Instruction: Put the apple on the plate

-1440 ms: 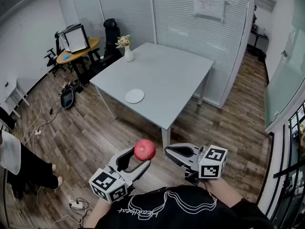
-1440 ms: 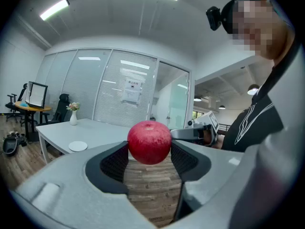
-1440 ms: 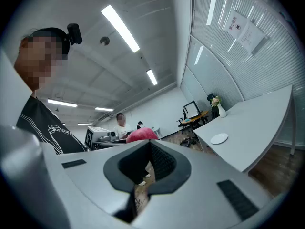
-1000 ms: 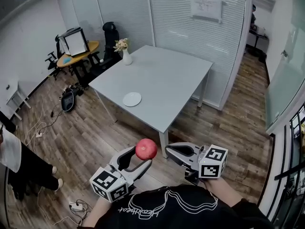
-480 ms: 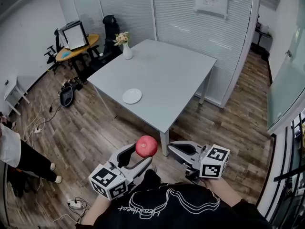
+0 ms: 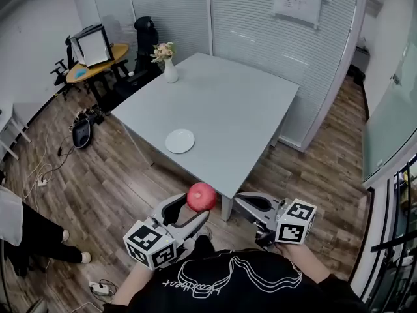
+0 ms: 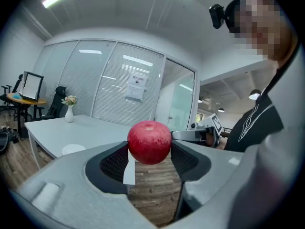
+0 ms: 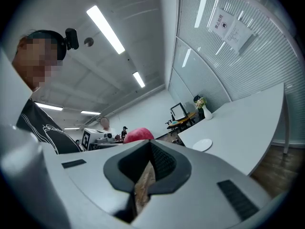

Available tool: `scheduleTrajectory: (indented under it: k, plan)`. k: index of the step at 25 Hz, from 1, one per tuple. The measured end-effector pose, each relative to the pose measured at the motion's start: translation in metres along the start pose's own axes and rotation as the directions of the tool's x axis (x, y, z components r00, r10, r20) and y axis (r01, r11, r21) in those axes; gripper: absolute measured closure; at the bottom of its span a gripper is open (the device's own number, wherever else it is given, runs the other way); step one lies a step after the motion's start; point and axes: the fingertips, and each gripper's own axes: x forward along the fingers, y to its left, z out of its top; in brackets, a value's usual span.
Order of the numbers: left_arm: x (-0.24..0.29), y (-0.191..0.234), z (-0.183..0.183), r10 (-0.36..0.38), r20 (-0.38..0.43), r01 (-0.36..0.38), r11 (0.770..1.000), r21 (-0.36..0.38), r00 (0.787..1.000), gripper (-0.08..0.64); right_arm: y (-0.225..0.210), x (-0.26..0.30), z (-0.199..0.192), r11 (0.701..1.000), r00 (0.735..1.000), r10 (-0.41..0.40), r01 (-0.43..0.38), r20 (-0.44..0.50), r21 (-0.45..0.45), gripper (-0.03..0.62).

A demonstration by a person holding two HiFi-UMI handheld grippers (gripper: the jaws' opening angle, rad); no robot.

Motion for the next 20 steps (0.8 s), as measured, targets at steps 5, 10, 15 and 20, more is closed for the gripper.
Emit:
scheduleTrajectory:
  k: [5,10,15,20]
  plan:
    - [0.020,0.066,0.008,-0.013,-0.021,0.013,0.999,-0.030,1.000,0.275,-0.038,0.052,0.017,1.000,1.000,-0.023,0.024,-0.017,0.018,0.583]
    - [0.038,0.131,0.018,-0.018,-0.034,0.016,0.998,-0.053,0.999,0.275,-0.074,0.102,0.030,0.998,0.998,-0.048,0.050,-0.038,0.040,0.583]
    - [0.057,0.186,0.022,-0.017,-0.047,0.014,0.998,-0.067,0.999,0.275,-0.106,0.141,0.040,0.997,0.996,-0.064,0.067,-0.061,0.049,0.583]
    - [0.076,0.233,0.020,-0.027,-0.064,0.021,0.996,-0.090,0.998,0.275,-0.136,0.172,0.047,0.994,0.994,-0.084,0.089,-0.068,0.064,0.583]
